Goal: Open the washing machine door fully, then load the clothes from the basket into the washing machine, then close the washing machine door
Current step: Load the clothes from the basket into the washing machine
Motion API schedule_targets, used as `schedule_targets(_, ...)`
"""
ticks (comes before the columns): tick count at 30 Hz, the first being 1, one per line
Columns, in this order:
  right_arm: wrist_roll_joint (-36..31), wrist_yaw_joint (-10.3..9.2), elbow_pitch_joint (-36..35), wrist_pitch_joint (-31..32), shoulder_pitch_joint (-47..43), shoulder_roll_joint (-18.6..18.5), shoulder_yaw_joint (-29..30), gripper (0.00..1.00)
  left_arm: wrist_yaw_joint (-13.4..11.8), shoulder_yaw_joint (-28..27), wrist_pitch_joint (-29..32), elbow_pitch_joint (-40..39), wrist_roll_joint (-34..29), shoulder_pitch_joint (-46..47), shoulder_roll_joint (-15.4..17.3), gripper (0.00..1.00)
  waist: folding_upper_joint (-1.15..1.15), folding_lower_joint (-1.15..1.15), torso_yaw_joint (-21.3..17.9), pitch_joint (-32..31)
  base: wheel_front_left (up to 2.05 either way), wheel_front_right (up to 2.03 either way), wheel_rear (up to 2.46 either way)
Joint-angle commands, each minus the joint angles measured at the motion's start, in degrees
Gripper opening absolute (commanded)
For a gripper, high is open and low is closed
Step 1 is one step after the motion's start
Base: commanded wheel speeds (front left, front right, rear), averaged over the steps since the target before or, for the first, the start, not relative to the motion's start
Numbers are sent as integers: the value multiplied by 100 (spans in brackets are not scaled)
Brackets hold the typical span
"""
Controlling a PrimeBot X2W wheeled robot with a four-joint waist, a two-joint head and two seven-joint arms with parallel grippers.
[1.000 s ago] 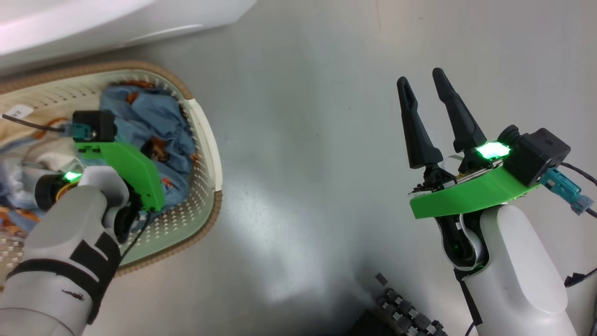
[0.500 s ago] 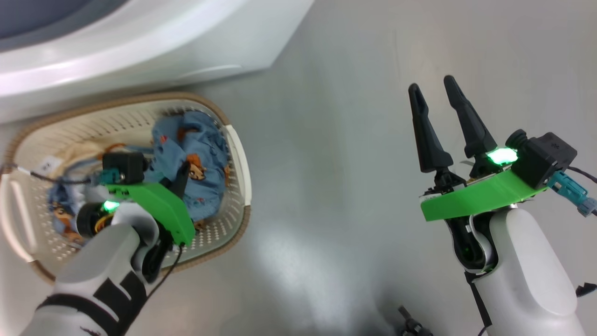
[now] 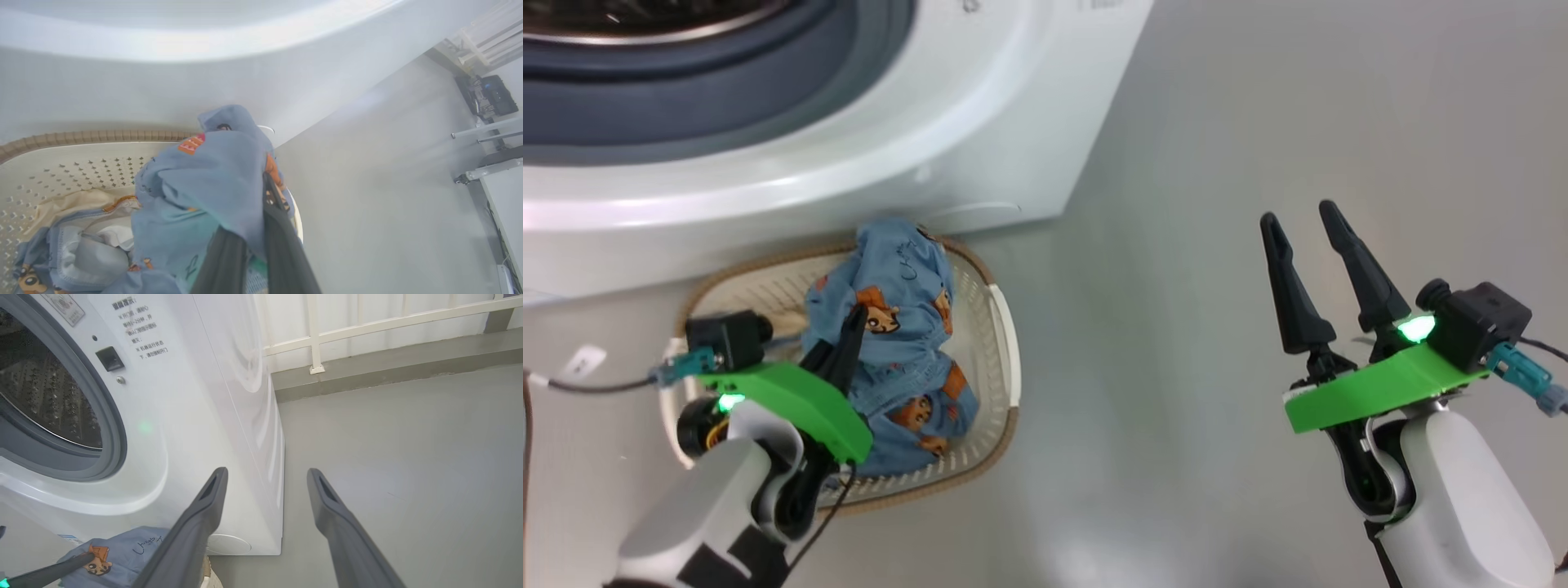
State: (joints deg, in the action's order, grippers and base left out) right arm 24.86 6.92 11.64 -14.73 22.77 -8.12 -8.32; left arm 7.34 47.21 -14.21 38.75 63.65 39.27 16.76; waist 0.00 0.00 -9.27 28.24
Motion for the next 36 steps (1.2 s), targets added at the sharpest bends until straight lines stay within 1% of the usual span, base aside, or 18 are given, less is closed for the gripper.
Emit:
schedule_targets(1, 70, 57, -99, -27, -200, -38, -90, 100, 14, -290, -77, -180, -135, -205, 157, 0, 0, 0, 318, -505, 0, 0, 0)
schedule_targets(10, 180, 57, 10, -27, -627, -160, -81, 100, 11, -1614, -78, -1127, -1081, -1231, -37, 0, 0, 0, 516, -1321, 0, 0, 0)
schedule_targets(20, 252, 57, -13, -27, -954, -256, -26, 100, -204, -2673, -78, -2451, -2347, -2022, -228, 0, 0, 0, 627, -1780, 0, 0, 0)
schedule_targets(23, 266, 57, -12, -27, -1034, -290, -24, 100, -214, -2902, -78, -2821, -2631, -2217, -334, 0, 0, 0, 635, -1911, 0, 0, 0)
schedule_targets(24, 266, 57, -12, -27, -1034, -290, -24, 100, -214, -2902, -78, -2821, -2631, -2217, -334, 0, 0, 0, 635, -1911, 0, 0, 0)
schedule_targets(28, 283, 57, -8, -27, -1115, -345, -46, 100, -267, -3089, -78, -3151, -2987, -2457, -478, 0, 0, 0, 633, -2070, 0, 0, 0)
schedule_targets(32, 299, 57, -11, -27, -1184, -377, -71, 100, -433, -3157, -78, -3237, -3363, -2621, -485, 0, 0, 0, 632, -2166, 0, 0, 0)
schedule_targets(36, 318, 57, -4, -27, -1216, -416, -99, 100, -509, -3268, -78, -3193, -3597, -2723, -505, 0, 0, 0, 626, -2243, 0, 0, 0)
